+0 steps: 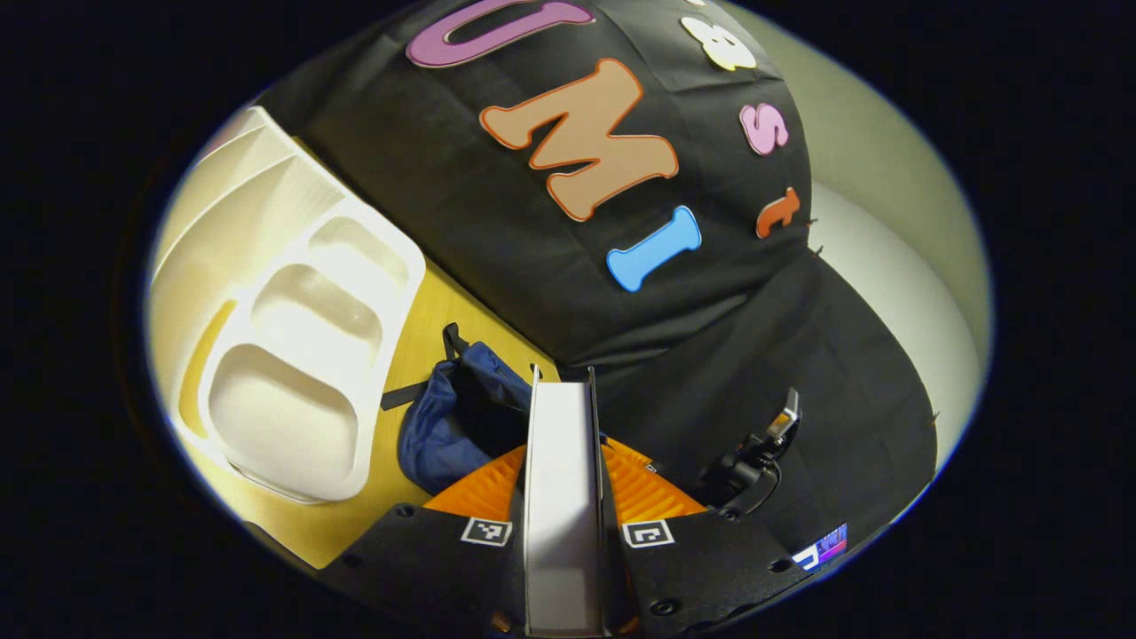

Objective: Open the schoolbag, grab two books from the bookshelf and put them into the schoolbag.

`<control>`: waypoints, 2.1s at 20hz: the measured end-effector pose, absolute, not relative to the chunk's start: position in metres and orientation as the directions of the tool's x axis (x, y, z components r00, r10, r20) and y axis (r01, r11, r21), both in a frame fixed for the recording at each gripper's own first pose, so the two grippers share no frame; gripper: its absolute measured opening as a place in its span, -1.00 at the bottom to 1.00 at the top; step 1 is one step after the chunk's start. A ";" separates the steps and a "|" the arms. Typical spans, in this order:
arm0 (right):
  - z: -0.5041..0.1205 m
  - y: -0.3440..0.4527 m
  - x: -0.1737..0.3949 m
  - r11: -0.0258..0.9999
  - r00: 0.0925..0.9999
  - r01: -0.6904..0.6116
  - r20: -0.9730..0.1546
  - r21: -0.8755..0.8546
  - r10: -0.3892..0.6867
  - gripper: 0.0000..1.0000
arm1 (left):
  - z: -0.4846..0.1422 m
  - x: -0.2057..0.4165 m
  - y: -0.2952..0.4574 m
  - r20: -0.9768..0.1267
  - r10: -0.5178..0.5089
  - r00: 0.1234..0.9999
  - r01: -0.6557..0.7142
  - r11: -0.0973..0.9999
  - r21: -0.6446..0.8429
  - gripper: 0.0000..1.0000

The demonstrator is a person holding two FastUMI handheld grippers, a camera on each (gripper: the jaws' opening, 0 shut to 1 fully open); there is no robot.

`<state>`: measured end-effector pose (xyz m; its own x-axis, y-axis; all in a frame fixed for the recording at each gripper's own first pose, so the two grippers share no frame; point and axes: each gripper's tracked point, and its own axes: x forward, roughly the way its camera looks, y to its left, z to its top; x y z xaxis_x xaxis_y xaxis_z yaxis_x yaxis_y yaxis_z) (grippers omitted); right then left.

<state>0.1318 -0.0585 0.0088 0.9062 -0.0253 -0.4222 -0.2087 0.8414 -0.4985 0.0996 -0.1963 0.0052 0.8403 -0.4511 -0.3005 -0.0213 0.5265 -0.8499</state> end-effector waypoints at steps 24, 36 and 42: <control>0.035 -0.050 0.139 0.855 0.961 -0.129 -0.275 -0.503 -0.017 -0.95 | -0.098 0.170 -0.218 -0.225 0.094 0.970 -0.244 0.368 -0.897 -0.39; 0.033 -0.051 0.132 0.896 0.952 -0.159 -0.304 -0.414 0.028 -0.94 | -0.130 0.191 -0.244 -0.253 0.178 0.951 -0.302 0.368 -0.879 -0.36; 0.033 -0.054 0.135 0.906 0.950 -0.140 -0.312 -0.399 0.010 -0.94 | -0.139 0.178 -0.270 -0.286 0.050 0.957 -0.277 0.458 -0.845 0.15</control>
<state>0.1346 -0.0543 0.0326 0.9499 0.0097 -0.3124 -0.1405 0.9060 -0.3992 0.1784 -0.2696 -0.1387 0.9568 0.0500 -0.2863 -0.2767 0.4577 -0.8449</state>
